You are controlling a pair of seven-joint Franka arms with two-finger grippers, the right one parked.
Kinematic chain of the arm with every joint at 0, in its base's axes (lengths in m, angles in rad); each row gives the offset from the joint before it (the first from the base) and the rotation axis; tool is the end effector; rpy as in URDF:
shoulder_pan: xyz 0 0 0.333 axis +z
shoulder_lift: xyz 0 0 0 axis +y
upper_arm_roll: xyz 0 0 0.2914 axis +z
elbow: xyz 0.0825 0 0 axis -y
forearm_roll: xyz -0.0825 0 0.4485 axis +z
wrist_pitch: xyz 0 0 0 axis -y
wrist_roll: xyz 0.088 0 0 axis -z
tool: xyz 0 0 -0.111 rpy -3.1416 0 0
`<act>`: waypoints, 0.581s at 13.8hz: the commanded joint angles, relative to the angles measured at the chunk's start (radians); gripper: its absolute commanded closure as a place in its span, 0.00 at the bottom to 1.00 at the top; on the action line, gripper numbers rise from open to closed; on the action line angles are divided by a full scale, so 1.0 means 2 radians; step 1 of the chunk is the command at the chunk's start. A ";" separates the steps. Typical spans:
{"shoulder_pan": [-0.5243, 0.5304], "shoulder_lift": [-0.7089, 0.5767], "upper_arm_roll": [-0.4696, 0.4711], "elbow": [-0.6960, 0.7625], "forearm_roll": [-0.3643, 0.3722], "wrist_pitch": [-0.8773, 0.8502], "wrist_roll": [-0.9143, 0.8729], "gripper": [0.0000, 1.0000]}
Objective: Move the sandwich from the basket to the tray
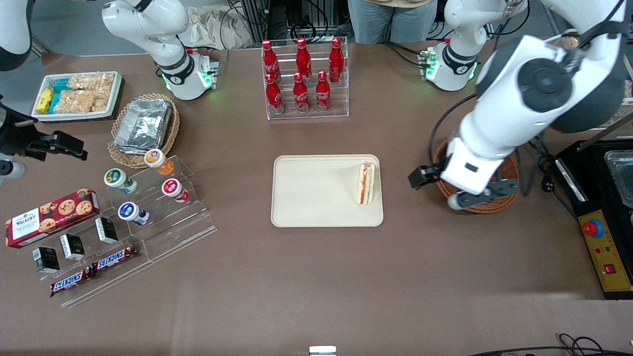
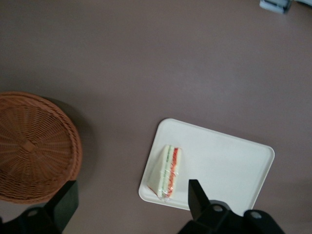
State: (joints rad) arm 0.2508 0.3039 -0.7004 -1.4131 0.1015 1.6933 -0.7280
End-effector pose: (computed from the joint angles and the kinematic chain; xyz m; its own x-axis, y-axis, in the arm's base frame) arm 0.6529 -0.2424 0.5324 0.9566 0.2899 -0.0275 0.2912 -0.9514 0.0997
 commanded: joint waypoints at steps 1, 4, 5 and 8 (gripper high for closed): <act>-0.065 -0.070 0.173 -0.011 -0.080 -0.034 0.119 0.00; -0.097 -0.107 0.272 -0.014 -0.090 -0.093 0.231 0.00; -0.099 -0.125 0.296 -0.022 -0.091 -0.097 0.250 0.00; -0.130 -0.176 0.346 -0.047 -0.096 -0.101 0.249 0.00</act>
State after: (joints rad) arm 0.0454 0.0363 -0.0605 -1.4423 -0.0779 1.4895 -0.2333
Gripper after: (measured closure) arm 0.000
